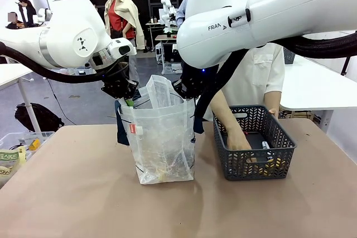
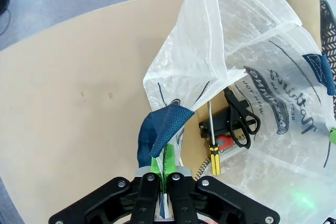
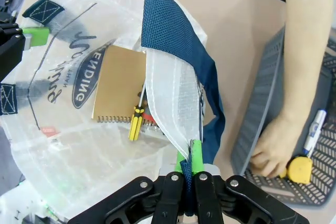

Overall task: Transfer purchased items from the store into the shopping bag.
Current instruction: Move the Reusable shopping bag to the right side of the table.

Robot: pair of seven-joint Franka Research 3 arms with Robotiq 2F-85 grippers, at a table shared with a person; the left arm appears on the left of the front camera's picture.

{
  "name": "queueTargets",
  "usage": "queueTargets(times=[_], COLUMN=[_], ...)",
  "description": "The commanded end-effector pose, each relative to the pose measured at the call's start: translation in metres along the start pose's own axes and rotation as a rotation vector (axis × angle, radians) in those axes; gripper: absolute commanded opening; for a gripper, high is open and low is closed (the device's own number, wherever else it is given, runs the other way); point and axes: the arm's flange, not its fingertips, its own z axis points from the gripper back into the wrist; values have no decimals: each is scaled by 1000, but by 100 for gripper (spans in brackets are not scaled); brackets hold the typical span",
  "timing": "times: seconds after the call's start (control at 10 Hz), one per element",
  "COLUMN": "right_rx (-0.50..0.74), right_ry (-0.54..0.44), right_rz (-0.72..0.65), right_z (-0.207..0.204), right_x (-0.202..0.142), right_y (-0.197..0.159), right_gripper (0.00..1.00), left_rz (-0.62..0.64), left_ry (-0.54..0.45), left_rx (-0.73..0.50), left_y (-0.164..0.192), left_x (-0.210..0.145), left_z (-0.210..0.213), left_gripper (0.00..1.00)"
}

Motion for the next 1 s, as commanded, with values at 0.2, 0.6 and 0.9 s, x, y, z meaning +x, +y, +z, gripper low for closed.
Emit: queueTargets(times=[0.2, 0.6, 0.9], right_rx=[3, 3, 3], right_ry=[2, 2, 2], right_rz=[-7, -7, -7], right_z=[-1, -1, -1], right_x=[-1, -1, -1], right_y=[-1, -1, -1], right_gripper=[0, 0, 0], left_rz=[1, 1, 1], left_ry=[-1, -1, -1], left_rx=[-6, -6, -6], left_y=[-1, -1, -1], left_x=[-2, -2, -2], left_z=[-1, -1, -1], left_gripper=[0, 0, 0])
